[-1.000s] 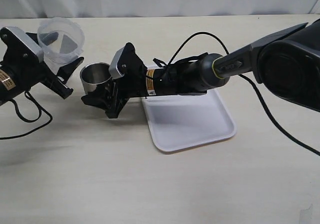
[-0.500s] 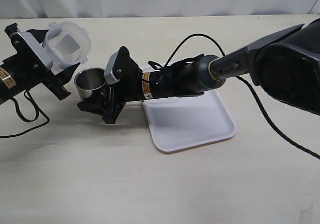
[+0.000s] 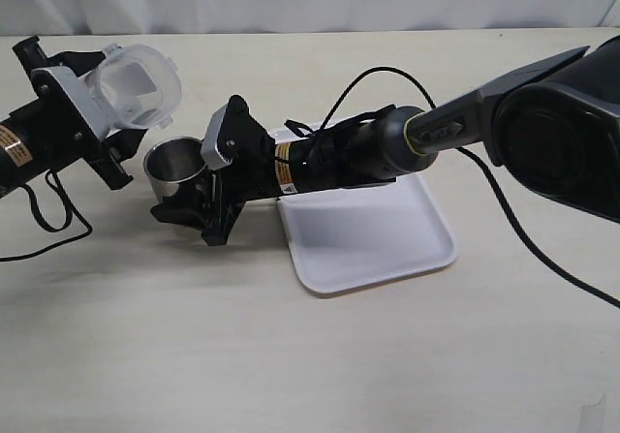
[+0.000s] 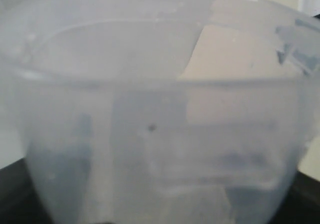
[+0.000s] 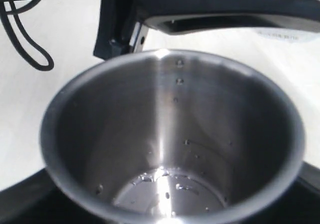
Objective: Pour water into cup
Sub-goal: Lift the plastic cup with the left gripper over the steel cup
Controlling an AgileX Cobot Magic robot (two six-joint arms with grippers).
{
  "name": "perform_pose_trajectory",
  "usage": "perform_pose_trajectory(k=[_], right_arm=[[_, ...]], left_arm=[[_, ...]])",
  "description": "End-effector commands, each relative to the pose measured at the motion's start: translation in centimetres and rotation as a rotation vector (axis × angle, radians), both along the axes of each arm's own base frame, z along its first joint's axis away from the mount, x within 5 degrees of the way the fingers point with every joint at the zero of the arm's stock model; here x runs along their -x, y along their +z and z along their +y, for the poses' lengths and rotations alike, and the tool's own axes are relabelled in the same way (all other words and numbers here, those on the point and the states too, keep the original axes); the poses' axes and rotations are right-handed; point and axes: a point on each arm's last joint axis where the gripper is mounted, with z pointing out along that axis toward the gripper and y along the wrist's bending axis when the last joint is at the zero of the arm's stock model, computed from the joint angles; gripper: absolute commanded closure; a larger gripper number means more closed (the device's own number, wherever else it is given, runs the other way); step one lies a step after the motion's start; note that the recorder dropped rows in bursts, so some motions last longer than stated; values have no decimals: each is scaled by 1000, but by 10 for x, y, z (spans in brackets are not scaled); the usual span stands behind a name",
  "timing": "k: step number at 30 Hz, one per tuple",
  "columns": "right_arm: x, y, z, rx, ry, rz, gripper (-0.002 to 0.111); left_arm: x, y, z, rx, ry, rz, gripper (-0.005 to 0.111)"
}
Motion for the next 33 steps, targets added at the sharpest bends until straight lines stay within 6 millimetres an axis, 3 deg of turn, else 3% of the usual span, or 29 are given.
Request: perform_pose_trajectory(k=[1, 33], right_arm=[[-1, 10, 1, -40, 3, -2, 104], [-3, 12, 2, -70, -26, -2, 104]], left_arm=[[-2, 7, -1, -29, -14, -79, 107], [-7, 10, -1, -256, -41, -244, 107]])
